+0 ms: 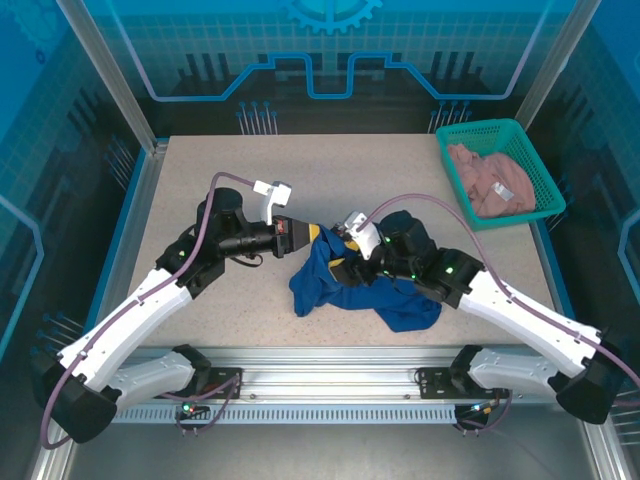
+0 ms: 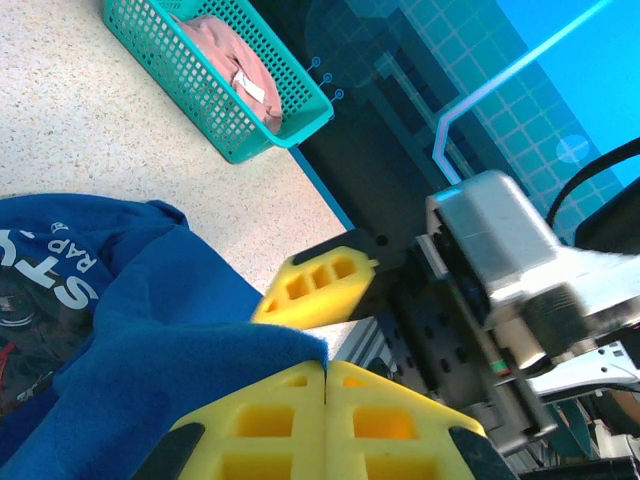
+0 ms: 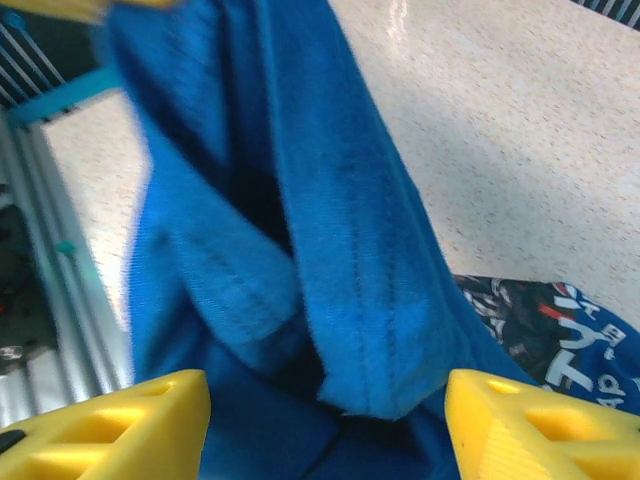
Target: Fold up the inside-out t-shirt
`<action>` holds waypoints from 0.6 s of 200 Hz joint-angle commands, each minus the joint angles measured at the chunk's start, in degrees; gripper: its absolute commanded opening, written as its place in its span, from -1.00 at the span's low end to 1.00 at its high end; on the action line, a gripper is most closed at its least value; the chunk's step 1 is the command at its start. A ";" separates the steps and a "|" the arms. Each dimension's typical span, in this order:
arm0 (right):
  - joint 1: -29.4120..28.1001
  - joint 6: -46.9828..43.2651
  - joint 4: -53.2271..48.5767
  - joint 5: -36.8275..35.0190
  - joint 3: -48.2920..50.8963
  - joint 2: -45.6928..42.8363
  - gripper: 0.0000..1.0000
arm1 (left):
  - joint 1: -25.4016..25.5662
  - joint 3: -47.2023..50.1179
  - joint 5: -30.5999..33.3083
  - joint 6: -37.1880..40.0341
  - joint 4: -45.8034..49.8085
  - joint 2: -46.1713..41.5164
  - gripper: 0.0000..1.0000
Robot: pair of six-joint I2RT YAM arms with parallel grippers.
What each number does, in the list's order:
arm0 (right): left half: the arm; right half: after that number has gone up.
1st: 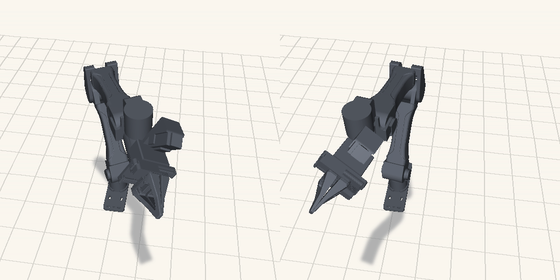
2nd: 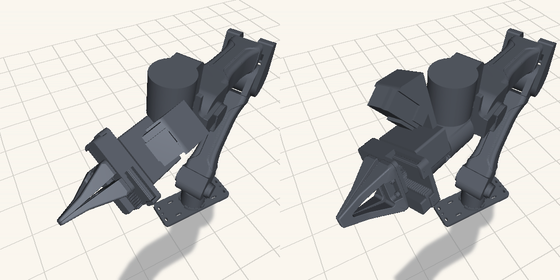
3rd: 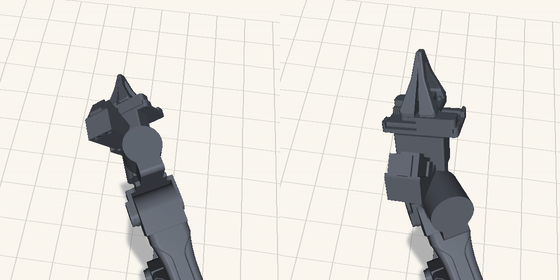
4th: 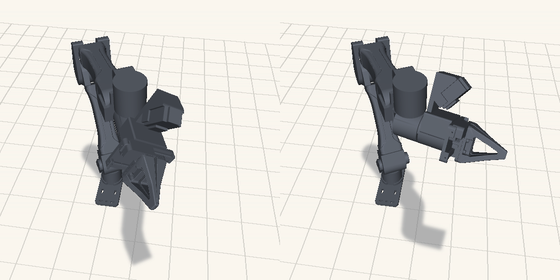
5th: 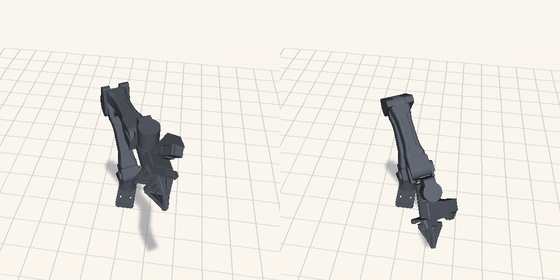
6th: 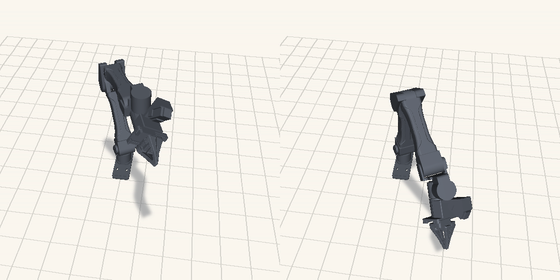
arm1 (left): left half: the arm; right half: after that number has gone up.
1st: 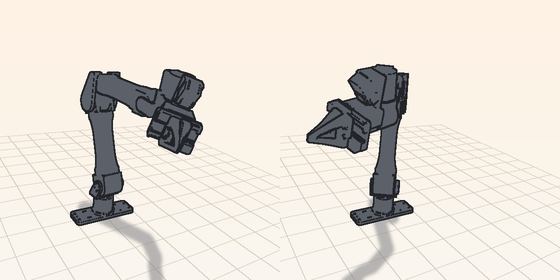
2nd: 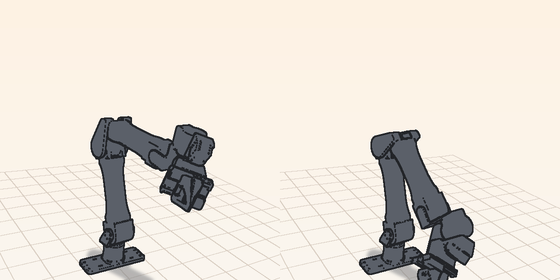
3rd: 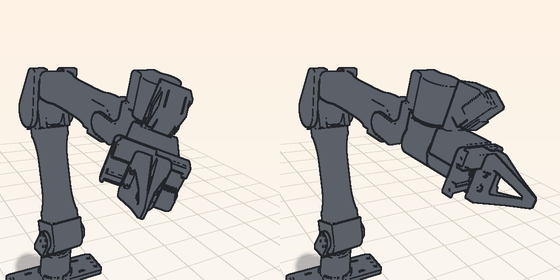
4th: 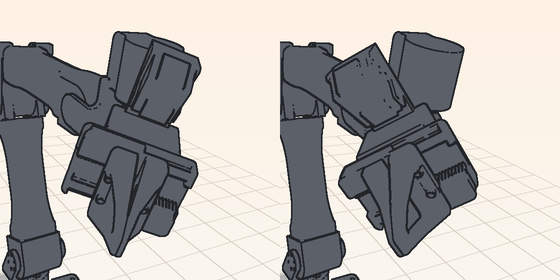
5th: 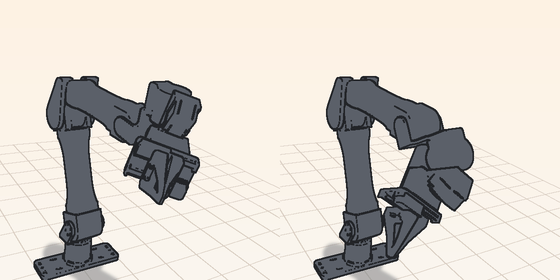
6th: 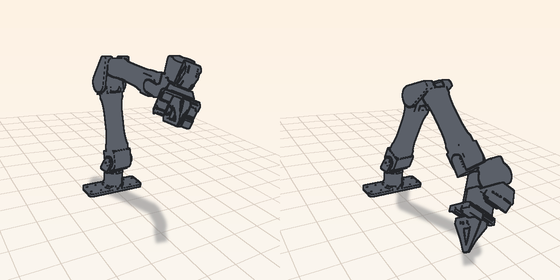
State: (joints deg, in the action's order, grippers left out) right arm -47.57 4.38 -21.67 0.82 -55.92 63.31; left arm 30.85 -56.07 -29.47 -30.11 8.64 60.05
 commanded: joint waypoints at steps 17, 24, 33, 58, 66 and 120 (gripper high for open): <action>-1.07 -0.42 2.72 -12.27 -3.09 3.73 0.22 | -0.58 0.39 -1.12 -0.13 -1.47 0.07 -1.00; -1.02 -0.01 2.77 -13.85 -3.29 4.15 0.18 | -0.60 0.52 -1.11 -0.04 -1.44 -0.03 -1.00; -1.04 0.45 3.02 -16.06 -3.52 4.46 0.14 | -0.55 0.56 -1.16 0.12 -1.44 -0.09 -1.00; -1.03 1.86 3.27 -20.59 -3.88 4.90 0.06 | -0.58 0.57 -0.96 0.47 -1.22 -0.04 -1.00; -0.99 2.52 3.30 -21.76 -3.87 4.83 0.04 | -0.53 0.60 -0.89 0.56 -1.26 -0.07 -1.00; -0.97 4.79 -0.79 -25.40 -5.40 4.32 -0.29 | -0.57 0.26 1.09 1.94 0.49 0.11 -1.00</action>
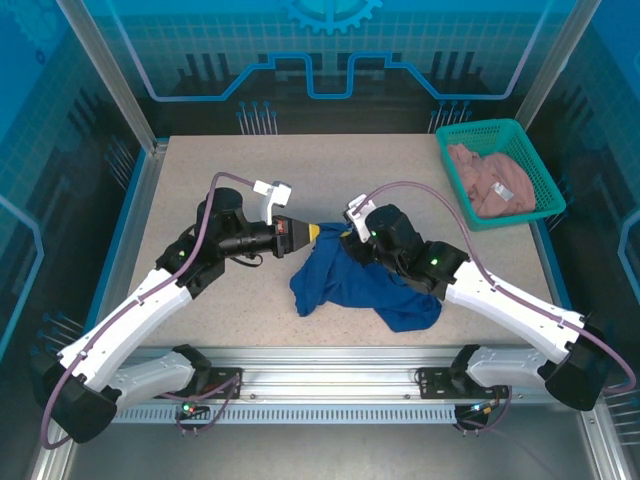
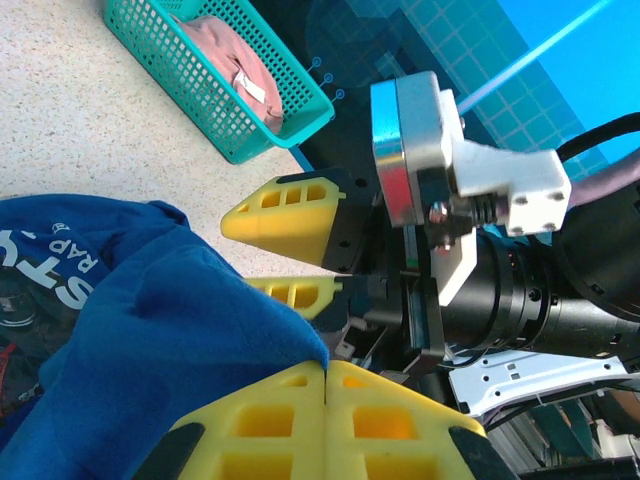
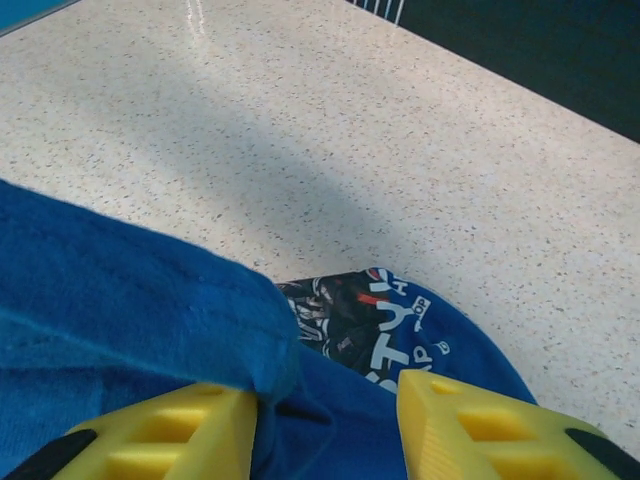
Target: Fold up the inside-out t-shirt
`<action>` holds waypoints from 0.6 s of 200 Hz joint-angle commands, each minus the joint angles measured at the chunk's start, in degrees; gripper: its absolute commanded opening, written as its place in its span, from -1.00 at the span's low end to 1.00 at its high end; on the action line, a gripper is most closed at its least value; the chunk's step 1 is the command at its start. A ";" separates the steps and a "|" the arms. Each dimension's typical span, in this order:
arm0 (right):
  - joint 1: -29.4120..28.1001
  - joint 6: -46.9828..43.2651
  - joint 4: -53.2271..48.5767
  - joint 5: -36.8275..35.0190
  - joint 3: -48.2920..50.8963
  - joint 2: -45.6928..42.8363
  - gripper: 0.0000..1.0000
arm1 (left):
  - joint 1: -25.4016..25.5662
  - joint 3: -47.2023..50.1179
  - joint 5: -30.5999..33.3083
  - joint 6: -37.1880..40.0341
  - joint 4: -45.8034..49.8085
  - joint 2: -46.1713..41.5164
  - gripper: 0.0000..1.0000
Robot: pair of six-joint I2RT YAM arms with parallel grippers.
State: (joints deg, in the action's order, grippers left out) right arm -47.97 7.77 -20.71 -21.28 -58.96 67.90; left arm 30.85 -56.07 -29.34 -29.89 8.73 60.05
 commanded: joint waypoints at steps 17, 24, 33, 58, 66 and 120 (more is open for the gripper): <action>-0.10 1.80 -2.61 -2.14 -2.90 -0.18 -0.47 | -0.53 0.33 0.96 1.87 0.38 0.09 -1.00; 0.30 1.87 -2.87 -1.32 -3.12 -0.06 -0.54 | -0.56 0.36 1.01 1.90 0.34 0.08 -1.00; 0.88 2.05 -3.02 0.23 -3.09 -0.05 -0.62 | -0.54 0.44 1.02 1.95 0.33 -0.06 -1.00; 3.36 2.52 -2.63 6.85 -2.66 -0.48 -0.86 | -0.58 0.70 1.43 2.19 0.54 -0.45 -1.00; 4.28 2.25 -2.55 9.24 -2.49 -0.73 -0.93 | -0.53 0.83 1.93 2.52 0.77 -0.63 -1.00; 7.12 -5.04 -1.10 26.23 2.11 -6.71 -0.57 | -0.58 1.05 2.83 3.04 1.30 -0.90 -1.00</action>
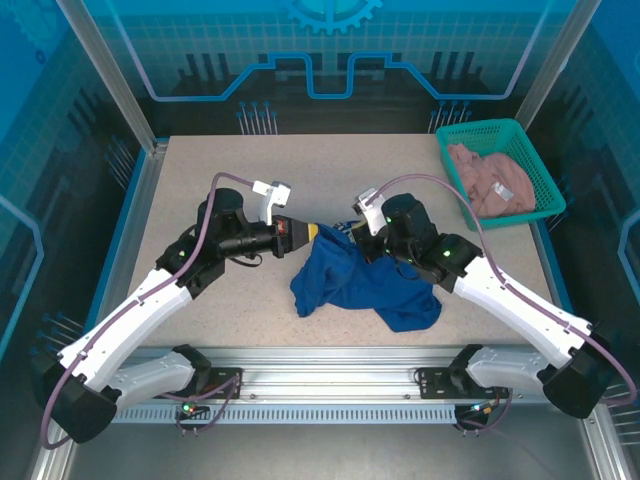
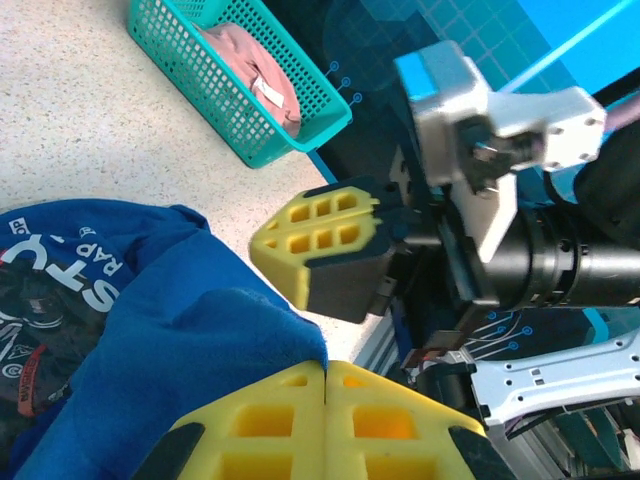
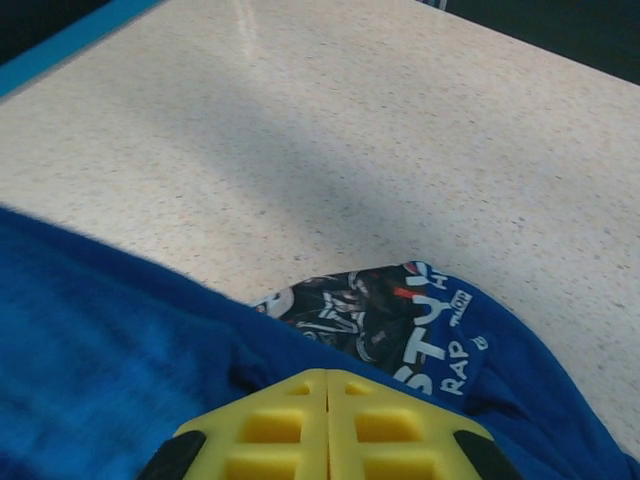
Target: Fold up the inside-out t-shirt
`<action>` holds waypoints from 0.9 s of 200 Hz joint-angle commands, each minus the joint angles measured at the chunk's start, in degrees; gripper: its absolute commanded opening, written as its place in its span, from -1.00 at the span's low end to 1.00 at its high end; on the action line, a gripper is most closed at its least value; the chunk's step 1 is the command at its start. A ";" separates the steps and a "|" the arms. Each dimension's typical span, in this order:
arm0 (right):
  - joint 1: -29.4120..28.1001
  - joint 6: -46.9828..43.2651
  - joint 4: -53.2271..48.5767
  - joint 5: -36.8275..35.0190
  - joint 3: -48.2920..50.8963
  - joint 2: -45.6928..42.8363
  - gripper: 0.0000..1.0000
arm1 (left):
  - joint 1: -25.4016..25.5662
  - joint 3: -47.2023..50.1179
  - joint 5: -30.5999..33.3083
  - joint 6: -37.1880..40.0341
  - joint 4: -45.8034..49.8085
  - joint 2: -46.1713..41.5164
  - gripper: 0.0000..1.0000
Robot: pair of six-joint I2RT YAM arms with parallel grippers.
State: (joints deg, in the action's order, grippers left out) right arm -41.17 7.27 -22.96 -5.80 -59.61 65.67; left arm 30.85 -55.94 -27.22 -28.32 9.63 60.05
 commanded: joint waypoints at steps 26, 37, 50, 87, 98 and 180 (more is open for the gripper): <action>0.09 -7.38 4.02 13.59 6.49 -7.26 -0.22 | -0.54 0.82 0.58 1.40 0.14 -0.59 -1.00; -0.03 -8.05 4.58 13.16 6.37 -6.79 -0.14 | -0.56 0.75 0.38 1.25 0.06 -0.45 -1.00; -0.01 -8.74 4.82 12.72 5.17 -5.40 -0.07 | -0.60 0.71 0.27 1.07 -0.05 -0.46 -1.00; -0.01 -9.56 6.21 10.63 2.77 -1.55 -0.06 | -0.54 0.92 0.03 0.89 -0.22 -0.46 -1.00; 0.09 -9.52 6.41 9.91 2.19 -0.67 -0.09 | -0.53 0.92 -0.08 0.88 -0.31 -0.47 -1.00; 0.79 -8.27 7.94 7.65 0.43 3.13 -0.53 | -0.58 0.73 -0.17 1.32 -0.22 -0.59 -1.00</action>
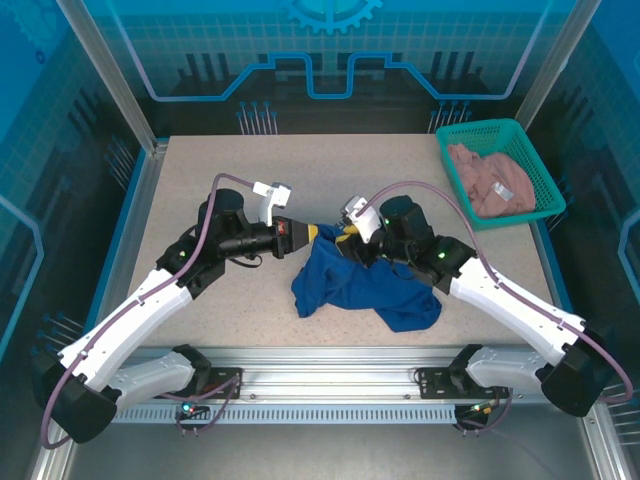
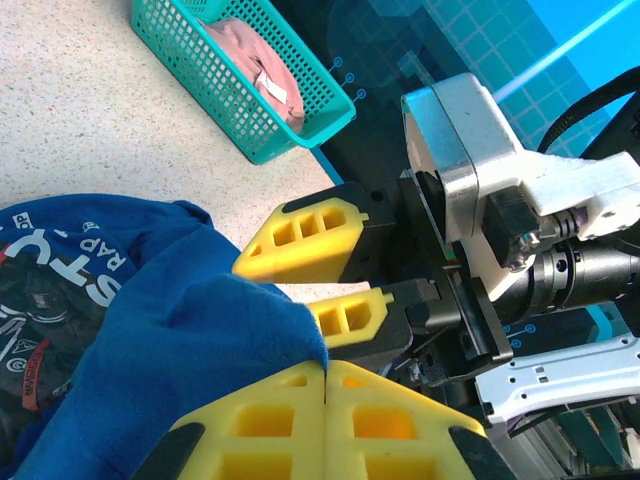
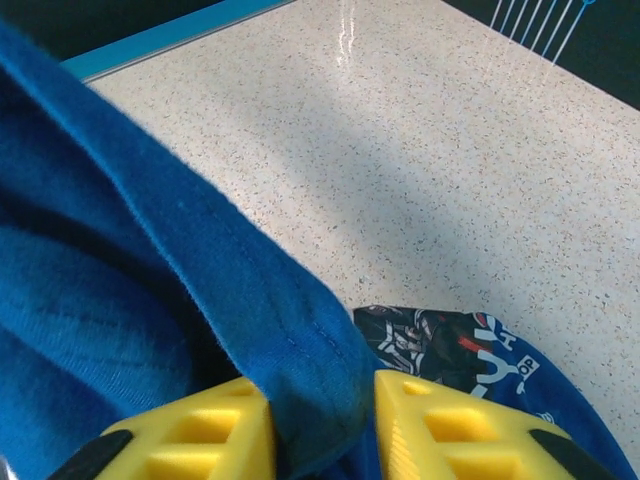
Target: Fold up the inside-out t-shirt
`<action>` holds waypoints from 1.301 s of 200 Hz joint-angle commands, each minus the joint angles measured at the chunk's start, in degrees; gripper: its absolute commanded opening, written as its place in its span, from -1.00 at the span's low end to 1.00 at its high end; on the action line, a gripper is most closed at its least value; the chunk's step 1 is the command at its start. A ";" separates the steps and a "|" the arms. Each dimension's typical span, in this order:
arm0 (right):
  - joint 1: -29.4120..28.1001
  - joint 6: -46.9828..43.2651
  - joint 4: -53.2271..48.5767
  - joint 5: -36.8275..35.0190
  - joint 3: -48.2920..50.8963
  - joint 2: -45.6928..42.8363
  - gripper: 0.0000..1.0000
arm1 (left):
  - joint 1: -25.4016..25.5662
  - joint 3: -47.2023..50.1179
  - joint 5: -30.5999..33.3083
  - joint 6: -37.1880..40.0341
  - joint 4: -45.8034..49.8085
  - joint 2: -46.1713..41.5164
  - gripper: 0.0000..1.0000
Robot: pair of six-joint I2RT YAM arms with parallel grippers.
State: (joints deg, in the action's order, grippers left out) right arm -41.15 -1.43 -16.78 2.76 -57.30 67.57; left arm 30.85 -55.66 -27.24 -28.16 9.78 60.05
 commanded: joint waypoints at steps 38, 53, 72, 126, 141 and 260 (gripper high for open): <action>1.87 1.22 -3.62 -0.84 -4.62 -0.25 -1.00 | -0.59 0.18 3.71 3.72 2.38 -0.85 -1.00; 3.48 2.08 -7.43 3.99 -6.63 -1.65 -1.00 | -0.57 0.07 7.00 5.89 4.52 -0.89 -1.00; 6.63 3.31 -14.50 12.38 -10.55 -2.26 -1.00 | -0.59 0.53 13.05 8.37 6.91 -0.99 -1.00; 16.37 8.42 -21.72 35.81 -15.08 -1.58 -1.00 | -0.50 1.71 17.23 11.11 7.27 0.06 -1.00; 16.45 9.15 -22.01 37.16 -15.11 -0.08 -1.00 | -0.45 1.87 15.60 11.04 6.63 0.14 -1.00; 16.46 17.49 -8.53 45.91 -7.71 1.63 -1.00 | -0.45 2.47 23.33 12.28 9.61 4.86 -1.00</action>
State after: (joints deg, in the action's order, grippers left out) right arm -25.43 8.14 -35.55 36.99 -68.18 69.73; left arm 31.03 -53.19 -6.15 -16.34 16.91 62.41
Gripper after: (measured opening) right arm 0.051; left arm 0.054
